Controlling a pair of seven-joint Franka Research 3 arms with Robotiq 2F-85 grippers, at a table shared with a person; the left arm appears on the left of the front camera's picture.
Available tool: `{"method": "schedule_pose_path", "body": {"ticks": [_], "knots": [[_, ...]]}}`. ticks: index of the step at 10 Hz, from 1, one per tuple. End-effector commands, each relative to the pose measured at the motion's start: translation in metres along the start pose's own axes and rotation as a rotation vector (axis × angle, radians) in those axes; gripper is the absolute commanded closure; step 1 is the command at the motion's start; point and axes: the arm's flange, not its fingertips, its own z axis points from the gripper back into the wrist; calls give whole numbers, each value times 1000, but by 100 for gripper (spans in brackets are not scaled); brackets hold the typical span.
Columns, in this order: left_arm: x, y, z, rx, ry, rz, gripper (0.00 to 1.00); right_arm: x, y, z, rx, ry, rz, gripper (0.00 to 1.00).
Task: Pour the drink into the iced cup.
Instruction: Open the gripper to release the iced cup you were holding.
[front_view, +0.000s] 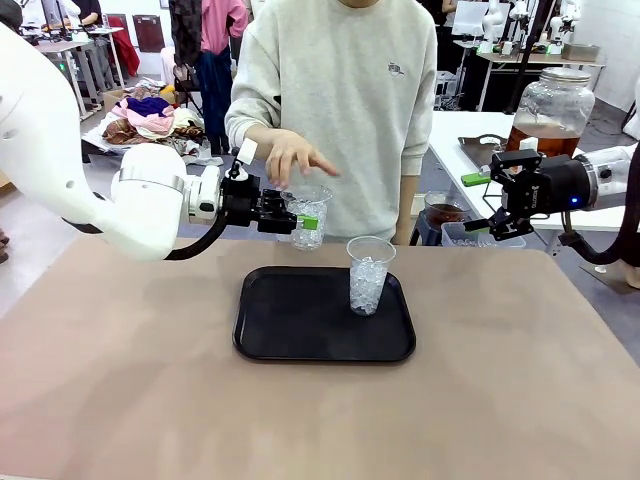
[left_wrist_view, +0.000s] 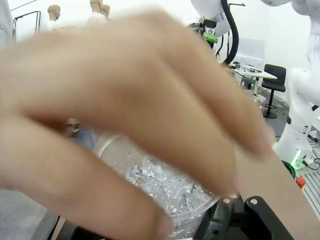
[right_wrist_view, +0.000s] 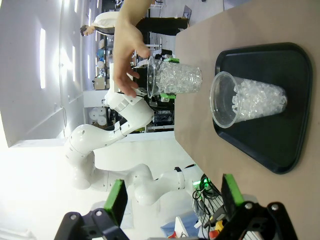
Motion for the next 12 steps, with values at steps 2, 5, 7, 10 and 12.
{"method": "schedule_pose_path", "body": {"ticks": [2,5,7,10,12], "knots": [[3,1,-1,12,-17,-12,24,0,1,0,3,0,1,0],[3,1,-1,12,-17,-12,24,0,1,0,3,0,1,0],[3,1,-1,12,-17,-12,24,0,1,0,3,0,1,0],[3,1,-1,12,-17,-12,24,0,1,0,3,0,1,0],[3,1,-1,12,-17,-12,24,0,1,0,3,0,1,0]]}}
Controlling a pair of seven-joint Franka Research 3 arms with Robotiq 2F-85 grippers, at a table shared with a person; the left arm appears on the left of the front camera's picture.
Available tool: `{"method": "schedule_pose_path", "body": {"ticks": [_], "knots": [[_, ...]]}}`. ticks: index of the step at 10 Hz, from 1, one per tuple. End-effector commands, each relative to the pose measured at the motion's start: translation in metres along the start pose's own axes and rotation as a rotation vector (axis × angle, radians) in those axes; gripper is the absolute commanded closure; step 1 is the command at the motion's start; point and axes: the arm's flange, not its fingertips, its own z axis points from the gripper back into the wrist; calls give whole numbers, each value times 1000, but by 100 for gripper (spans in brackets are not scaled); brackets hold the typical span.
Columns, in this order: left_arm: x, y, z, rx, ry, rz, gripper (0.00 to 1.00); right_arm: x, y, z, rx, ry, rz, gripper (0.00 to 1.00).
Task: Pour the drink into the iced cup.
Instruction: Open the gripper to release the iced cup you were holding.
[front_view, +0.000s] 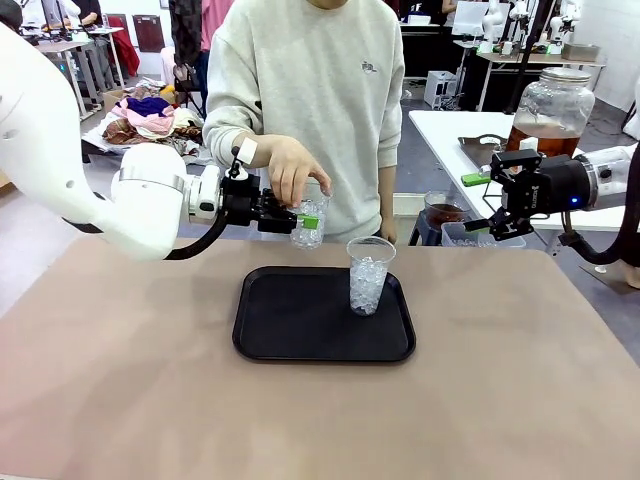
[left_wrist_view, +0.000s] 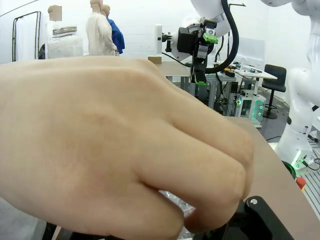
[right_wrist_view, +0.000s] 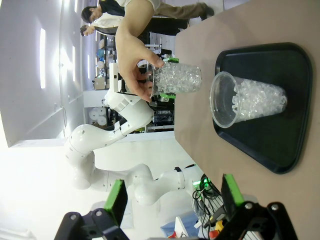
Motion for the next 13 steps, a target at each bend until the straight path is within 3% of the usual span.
{"method": "schedule_pose_path", "body": {"ticks": [1,11,12,13], "knots": [[3,1,-1,11,-15,-11,24,0,1,0,3,0,1,0],[1,0,0,1,-2,-1,24,0,1,0,3,0,1,0],[1,1,1,-1,-16,0,16,0,1,0,3,0,1,0],[0,0,3,-13,-17,-7,0,0,1,0,3,0,1,0]]}}
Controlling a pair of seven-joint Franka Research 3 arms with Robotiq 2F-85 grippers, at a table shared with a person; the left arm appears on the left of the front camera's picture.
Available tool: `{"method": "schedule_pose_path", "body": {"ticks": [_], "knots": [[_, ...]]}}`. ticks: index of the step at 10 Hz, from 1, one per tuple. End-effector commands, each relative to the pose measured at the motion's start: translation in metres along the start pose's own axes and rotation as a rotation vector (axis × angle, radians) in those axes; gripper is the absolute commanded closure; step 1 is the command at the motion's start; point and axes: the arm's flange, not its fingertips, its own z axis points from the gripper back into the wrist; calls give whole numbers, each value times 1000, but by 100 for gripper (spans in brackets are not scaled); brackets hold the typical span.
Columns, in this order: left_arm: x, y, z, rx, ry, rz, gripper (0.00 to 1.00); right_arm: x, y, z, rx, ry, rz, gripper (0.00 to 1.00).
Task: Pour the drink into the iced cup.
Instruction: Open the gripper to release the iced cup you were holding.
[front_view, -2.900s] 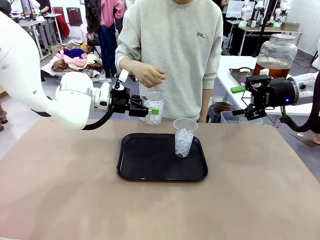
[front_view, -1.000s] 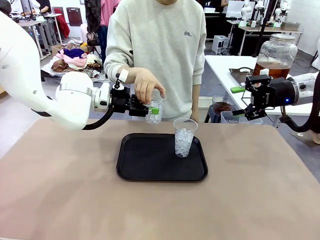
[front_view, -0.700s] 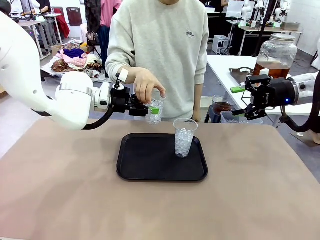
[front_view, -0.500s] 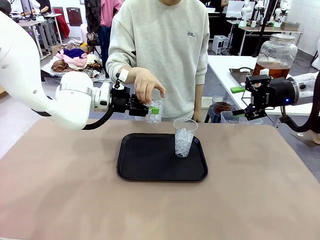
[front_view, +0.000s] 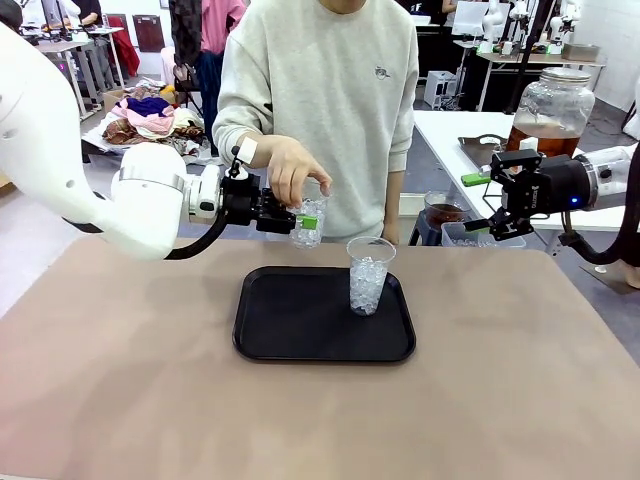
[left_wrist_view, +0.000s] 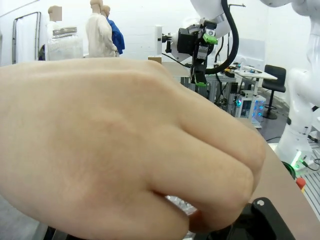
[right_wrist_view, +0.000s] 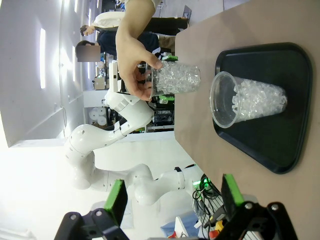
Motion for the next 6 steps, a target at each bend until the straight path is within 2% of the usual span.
{"method": "schedule_pose_path", "body": {"ticks": [1,4,6], "knots": [[-2,-2,8,-16,-18,-2,0,0,1,0,3,0,1,0],[-12,-11,33,-13,-44,15,0,0,1,0,3,0,1,0],[-25,-22,66,-1,-42,28,0,0,1,0,3,0,1,0]]}}
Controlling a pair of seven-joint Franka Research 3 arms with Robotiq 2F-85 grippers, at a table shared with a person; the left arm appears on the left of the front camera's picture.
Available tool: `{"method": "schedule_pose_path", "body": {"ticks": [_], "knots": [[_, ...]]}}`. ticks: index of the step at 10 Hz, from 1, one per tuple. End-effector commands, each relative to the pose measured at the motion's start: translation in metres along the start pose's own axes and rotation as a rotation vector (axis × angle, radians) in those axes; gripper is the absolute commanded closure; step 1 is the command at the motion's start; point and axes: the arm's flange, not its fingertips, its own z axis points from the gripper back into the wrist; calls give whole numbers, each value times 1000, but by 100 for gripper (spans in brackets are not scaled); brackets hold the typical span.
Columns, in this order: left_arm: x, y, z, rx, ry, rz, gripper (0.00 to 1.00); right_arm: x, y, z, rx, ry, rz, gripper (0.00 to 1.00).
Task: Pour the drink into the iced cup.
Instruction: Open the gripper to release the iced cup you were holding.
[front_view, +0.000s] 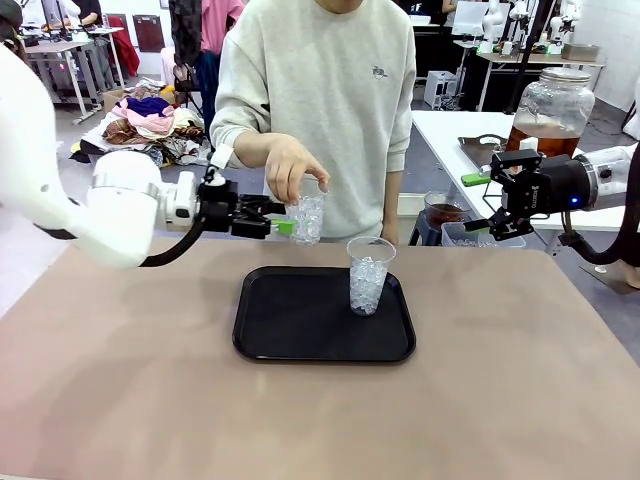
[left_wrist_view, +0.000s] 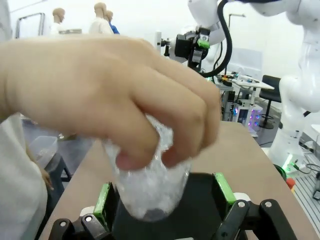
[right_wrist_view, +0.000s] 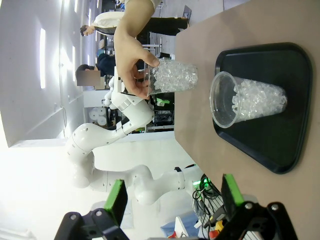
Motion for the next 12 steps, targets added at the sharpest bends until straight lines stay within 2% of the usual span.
{"method": "schedule_pose_path", "body": {"ticks": [1,4,8,10,12], "knots": [[-7,-17,37,3,8,-23,0,0,1,0,3,0,2,0],[-21,-36,96,-7,6,-81,0,0,1,0,3,0,2,0],[-45,-61,148,12,-1,-107,0,0,1,0,3,0,2,0],[-46,-63,159,46,32,-101,0,0,1,0,3,0,2,0],[-49,-55,150,20,6,-80,0,0,1,0,3,0,2,0]]}}
